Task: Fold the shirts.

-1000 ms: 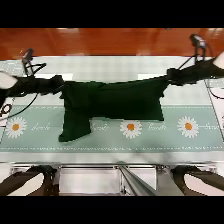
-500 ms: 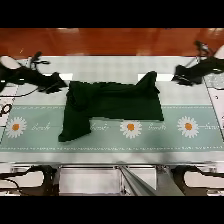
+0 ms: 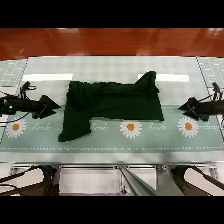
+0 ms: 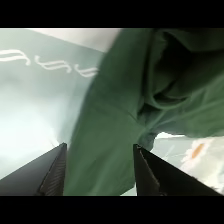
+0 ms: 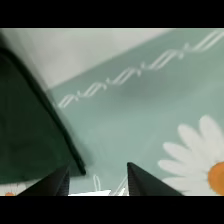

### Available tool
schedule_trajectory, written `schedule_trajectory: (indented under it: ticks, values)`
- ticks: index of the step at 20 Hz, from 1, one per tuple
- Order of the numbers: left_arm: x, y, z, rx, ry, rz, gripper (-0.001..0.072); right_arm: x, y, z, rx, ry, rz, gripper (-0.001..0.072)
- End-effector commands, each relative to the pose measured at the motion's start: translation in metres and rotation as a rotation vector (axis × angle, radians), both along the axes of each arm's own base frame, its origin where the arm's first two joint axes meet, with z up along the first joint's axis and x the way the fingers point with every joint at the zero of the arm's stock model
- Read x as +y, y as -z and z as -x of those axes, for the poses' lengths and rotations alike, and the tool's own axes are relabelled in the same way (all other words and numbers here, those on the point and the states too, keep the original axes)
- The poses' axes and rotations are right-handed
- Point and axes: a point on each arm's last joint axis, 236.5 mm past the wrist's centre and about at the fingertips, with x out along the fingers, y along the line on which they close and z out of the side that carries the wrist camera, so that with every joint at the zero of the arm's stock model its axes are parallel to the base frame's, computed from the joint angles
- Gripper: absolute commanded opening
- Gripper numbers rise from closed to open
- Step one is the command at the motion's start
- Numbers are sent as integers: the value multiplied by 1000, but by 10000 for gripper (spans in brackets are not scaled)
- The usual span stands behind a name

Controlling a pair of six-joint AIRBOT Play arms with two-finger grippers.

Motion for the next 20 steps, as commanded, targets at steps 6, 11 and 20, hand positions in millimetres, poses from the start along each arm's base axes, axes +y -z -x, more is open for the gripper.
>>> schedule_trajectory:
  ticks: [6, 11, 20]
  values:
    - [-44, 40, 4, 76, 24, 98, 504, 25, 19, 25, 10, -5, -90, 410]
    - [-71, 48, 13, 105, 112, 103, 490, 25, 19, 24, 8, -6, -88, 410]
    - [-88, 38, 10, 83, 184, 108, 25, 50, 33, 33, 74, -89, -145, 411]
